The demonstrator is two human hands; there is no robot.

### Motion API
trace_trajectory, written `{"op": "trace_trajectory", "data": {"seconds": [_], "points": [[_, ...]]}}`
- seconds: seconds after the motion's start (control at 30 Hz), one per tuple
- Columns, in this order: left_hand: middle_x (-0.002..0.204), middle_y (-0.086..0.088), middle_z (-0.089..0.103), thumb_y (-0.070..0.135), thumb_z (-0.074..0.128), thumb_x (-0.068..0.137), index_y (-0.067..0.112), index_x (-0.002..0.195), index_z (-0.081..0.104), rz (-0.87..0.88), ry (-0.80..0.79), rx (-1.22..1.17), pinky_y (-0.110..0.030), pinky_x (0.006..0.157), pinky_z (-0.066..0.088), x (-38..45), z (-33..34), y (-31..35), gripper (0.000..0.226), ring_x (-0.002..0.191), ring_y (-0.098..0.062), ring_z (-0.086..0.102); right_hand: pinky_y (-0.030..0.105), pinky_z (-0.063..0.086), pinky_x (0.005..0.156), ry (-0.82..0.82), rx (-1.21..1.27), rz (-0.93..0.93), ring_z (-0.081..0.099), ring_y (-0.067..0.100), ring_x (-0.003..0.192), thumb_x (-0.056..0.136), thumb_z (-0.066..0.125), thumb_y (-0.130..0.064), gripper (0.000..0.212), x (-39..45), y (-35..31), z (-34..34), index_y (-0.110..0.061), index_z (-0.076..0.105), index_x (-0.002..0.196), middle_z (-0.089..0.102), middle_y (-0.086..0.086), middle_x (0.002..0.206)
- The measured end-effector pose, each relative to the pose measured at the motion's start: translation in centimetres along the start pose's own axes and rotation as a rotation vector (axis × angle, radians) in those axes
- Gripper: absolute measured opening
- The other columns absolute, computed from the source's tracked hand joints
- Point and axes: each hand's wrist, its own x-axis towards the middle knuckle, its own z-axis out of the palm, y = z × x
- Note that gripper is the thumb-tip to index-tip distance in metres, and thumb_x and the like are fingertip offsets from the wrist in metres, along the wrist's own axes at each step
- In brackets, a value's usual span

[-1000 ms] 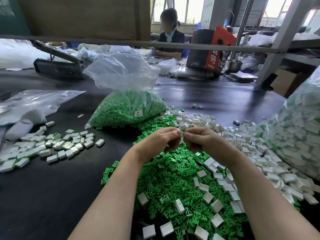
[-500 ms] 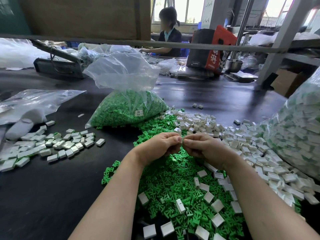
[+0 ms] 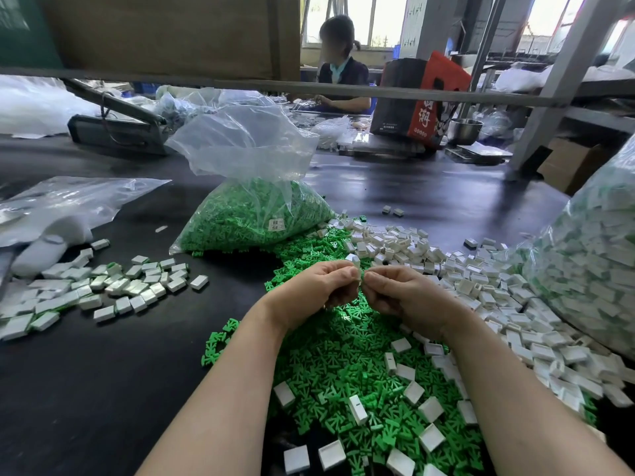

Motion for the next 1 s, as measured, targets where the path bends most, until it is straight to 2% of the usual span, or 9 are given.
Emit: {"op": "trace_trajectory", "data": {"seconds": [0.1, 0.2, 0.37, 0.47, 0.7, 0.8, 0.93, 1.0], "points": [[0.071, 0.0, 0.047, 0.016, 0.041, 0.104, 0.013, 0.083, 0.052, 0.025, 0.036, -0.027, -0.022, 0.061, 0.033, 0.0, 0.1, 0.1, 0.024, 0.065, -0.01, 0.04, 0.013, 0.029, 0.041, 0.044, -0.043, 0.0, 0.033, 0.006, 0.043, 0.094, 0.05, -0.034, 0.032, 0.1, 0.1, 0.1, -0.019, 0.061, 0.069, 0.045, -0.004, 0.052], [0.072, -0.003, 0.045, 0.015, 0.041, 0.104, 0.01, 0.084, 0.051, 0.041, 0.072, -0.036, -0.022, 0.064, 0.035, 0.2, 0.3, 0.1, 0.023, 0.066, -0.011, 0.04, 0.013, 0.028, 0.038, 0.097, -0.118, 0.006, 0.032, 0.007, 0.041, 0.103, 0.044, -0.026, 0.035, 0.2, 0.0, 0.2, -0.014, 0.059, 0.074, 0.046, -0.002, 0.051], [0.07, 0.0, 0.045, 0.013, 0.039, 0.104, 0.009, 0.084, 0.052, 0.036, 0.096, -0.028, -0.016, 0.06, 0.037, 0.4, 0.5, 0.1, 0.025, 0.062, -0.006, 0.04, 0.012, 0.026, 0.036, 0.171, -0.141, -0.003, 0.03, 0.004, 0.038, 0.105, 0.039, -0.018, 0.035, 0.5, -0.1, 1.0, -0.012, 0.053, 0.074, 0.041, -0.006, 0.048], [0.067, 0.003, 0.045, 0.014, 0.038, 0.105, 0.01, 0.083, 0.052, 0.024, 0.096, -0.002, -0.019, 0.061, 0.035, 0.4, 0.5, 0.0, 0.026, 0.06, -0.006, 0.04, 0.012, 0.025, 0.037, 0.146, -0.135, -0.004, 0.028, 0.004, 0.039, 0.105, 0.04, -0.019, 0.035, 0.5, 0.1, 1.0, -0.014, 0.05, 0.072, 0.038, -0.008, 0.049], [0.063, 0.006, 0.045, 0.015, 0.038, 0.105, 0.013, 0.077, 0.049, 0.002, 0.041, 0.074, -0.014, 0.052, 0.032, 0.0, 0.5, 0.3, 0.03, 0.055, -0.005, 0.038, 0.015, 0.024, 0.041, 0.038, -0.12, 0.025, 0.025, 0.007, 0.044, 0.104, 0.042, -0.02, 0.037, 0.5, 0.5, 0.1, -0.017, 0.051, 0.068, 0.035, -0.009, 0.051], [0.067, 0.004, 0.046, 0.015, 0.038, 0.105, 0.007, 0.086, 0.052, -0.017, 0.021, 0.062, -0.018, 0.059, 0.033, 0.0, 0.4, 0.3, 0.024, 0.06, -0.006, 0.039, 0.014, 0.025, 0.042, 0.008, -0.108, 0.036, 0.026, 0.005, 0.045, 0.104, 0.043, -0.019, 0.038, 0.4, 0.4, 0.0, -0.019, 0.052, 0.067, 0.037, -0.011, 0.051], [0.072, 0.001, 0.046, 0.016, 0.041, 0.104, 0.005, 0.096, 0.054, -0.028, 0.021, 0.046, -0.034, 0.077, 0.033, 0.1, 0.3, 0.1, 0.019, 0.069, -0.011, 0.04, 0.012, 0.025, 0.042, -0.012, -0.092, 0.041, 0.027, 0.002, 0.045, 0.104, 0.042, -0.016, 0.033, 0.3, 0.1, 0.1, -0.015, 0.049, 0.071, 0.04, -0.015, 0.052], [0.071, 0.003, 0.047, 0.017, 0.041, 0.104, 0.005, 0.096, 0.055, -0.029, 0.015, 0.058, -0.031, 0.074, 0.033, 0.2, 0.3, 0.1, 0.02, 0.068, -0.01, 0.04, 0.012, 0.026, 0.043, -0.02, -0.097, 0.045, 0.028, 0.002, 0.045, 0.103, 0.042, -0.016, 0.032, 0.2, 0.0, 0.1, -0.014, 0.05, 0.072, 0.042, -0.016, 0.052]]}}
